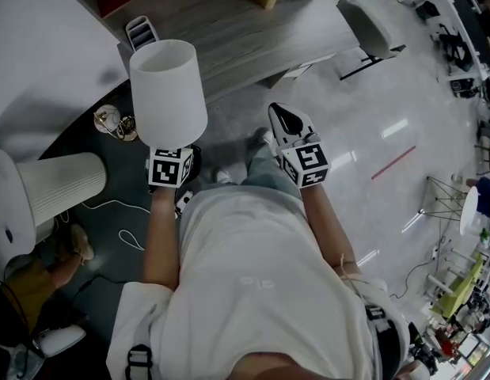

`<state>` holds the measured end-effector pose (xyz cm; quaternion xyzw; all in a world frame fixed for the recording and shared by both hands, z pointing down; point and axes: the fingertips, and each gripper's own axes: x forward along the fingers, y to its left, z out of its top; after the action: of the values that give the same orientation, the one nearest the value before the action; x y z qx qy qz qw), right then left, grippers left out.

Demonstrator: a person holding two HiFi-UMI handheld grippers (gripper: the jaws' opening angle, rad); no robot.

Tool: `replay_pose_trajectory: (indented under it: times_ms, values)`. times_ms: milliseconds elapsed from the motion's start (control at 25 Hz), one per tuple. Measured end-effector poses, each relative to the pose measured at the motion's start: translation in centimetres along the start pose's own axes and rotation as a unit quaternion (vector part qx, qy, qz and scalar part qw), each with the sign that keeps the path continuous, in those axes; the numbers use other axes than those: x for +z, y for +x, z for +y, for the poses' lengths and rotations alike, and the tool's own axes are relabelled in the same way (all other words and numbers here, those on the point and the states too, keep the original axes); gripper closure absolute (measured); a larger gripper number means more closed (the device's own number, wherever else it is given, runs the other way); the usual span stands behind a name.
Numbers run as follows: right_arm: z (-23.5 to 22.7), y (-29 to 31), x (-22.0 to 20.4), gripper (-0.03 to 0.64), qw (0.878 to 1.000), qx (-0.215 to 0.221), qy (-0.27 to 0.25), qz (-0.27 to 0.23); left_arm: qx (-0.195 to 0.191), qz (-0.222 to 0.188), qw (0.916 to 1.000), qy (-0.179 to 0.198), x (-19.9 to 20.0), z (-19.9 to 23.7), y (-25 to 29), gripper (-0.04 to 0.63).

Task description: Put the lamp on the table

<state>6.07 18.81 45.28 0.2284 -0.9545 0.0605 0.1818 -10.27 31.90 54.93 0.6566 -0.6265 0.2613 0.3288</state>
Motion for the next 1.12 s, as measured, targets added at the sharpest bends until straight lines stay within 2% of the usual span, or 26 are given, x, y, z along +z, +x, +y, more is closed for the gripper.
replay_pose_trajectory:
  times_ms: [160, 400, 600, 1120]
  values:
    - [-2.5, 2.4, 0.3, 0.589, 1.000, 0.016, -0.003, 0.005, 0.008, 0.002, 0.9999, -0.008, 1.8, 0.4, 2.3, 0.568]
    - [-8.3, 6.5, 1.7, 0.589, 0.999, 0.039, -0.005, 0.009, 0.018, 0.004, 0.9996, -0.023, 6.8, 1.0, 7.0, 0.568]
    - [-13.1, 7.9, 3.5, 0.589, 0.998, 0.062, -0.010, 0.015, 0.030, 0.010, 0.9990, -0.031, 11.4, 0.0, 9.3, 0.568]
    - [-24.0, 10.4, 3.7, 0.589, 0.996, 0.086, 0.007, 0.011, 0.045, 0.020, 0.9978, -0.044, 18.4, -3.2, 16.2, 0.568]
